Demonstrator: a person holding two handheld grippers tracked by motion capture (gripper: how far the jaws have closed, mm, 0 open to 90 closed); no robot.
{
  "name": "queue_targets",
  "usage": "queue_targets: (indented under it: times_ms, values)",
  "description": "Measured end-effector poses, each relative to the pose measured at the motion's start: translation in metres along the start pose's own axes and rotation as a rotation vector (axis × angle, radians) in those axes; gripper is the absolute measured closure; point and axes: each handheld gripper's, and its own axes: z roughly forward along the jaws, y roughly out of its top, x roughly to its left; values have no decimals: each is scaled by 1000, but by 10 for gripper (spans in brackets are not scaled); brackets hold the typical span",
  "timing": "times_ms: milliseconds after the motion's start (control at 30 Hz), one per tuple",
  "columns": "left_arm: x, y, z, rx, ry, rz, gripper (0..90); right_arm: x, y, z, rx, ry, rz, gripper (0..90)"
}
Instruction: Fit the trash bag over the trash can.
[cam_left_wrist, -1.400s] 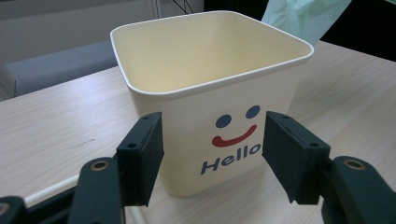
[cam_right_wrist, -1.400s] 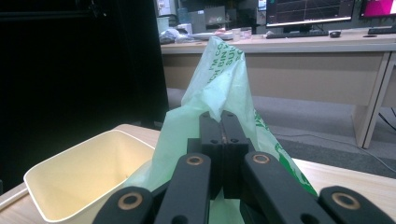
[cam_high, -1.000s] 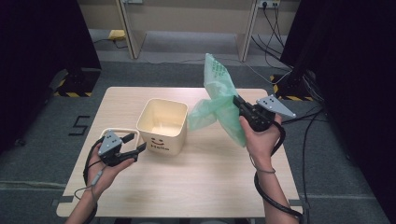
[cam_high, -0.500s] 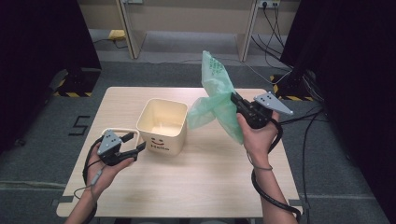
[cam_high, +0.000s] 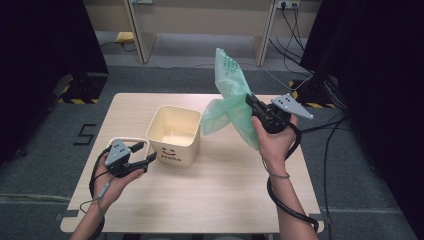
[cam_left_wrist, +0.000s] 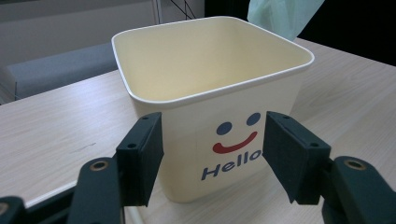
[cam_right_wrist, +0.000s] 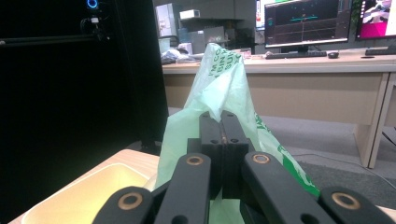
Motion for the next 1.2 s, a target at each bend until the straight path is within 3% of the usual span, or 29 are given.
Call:
queue_targets:
  times_ms: [600,967,1200]
  values:
    - [-8,18,5,-37,-33,1,369,11,10,8,-36,19,1,900]
    - [-14,37,15,-61,-77,-1,365,17,15,12,-50,32,-1,900]
    - [-17,54,29,-59,-119,-15,349,24,16,17,-52,51,3,900]
